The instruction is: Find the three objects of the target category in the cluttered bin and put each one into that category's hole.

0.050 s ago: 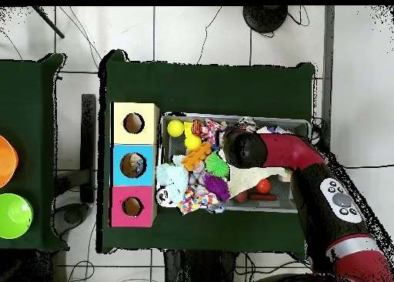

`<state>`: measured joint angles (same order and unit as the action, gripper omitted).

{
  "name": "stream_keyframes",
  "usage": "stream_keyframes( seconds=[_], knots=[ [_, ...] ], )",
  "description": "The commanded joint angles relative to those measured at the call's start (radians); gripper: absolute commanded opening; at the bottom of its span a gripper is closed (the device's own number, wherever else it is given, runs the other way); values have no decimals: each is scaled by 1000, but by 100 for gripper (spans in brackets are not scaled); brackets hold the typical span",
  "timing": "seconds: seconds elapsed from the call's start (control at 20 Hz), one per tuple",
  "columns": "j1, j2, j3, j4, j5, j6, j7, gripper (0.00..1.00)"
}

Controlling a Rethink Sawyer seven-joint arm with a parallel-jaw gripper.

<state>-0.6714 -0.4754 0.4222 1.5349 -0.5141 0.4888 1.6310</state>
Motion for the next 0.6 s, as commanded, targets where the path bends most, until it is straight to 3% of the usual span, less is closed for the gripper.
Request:
stream_keyframes(
  seconds=[0.05,0.6],
  knots=[
    [-30,57,73,-10,-52,56,-158,100],
    [-84,49,115,-67,-47,144,-246,100]
  ],
)
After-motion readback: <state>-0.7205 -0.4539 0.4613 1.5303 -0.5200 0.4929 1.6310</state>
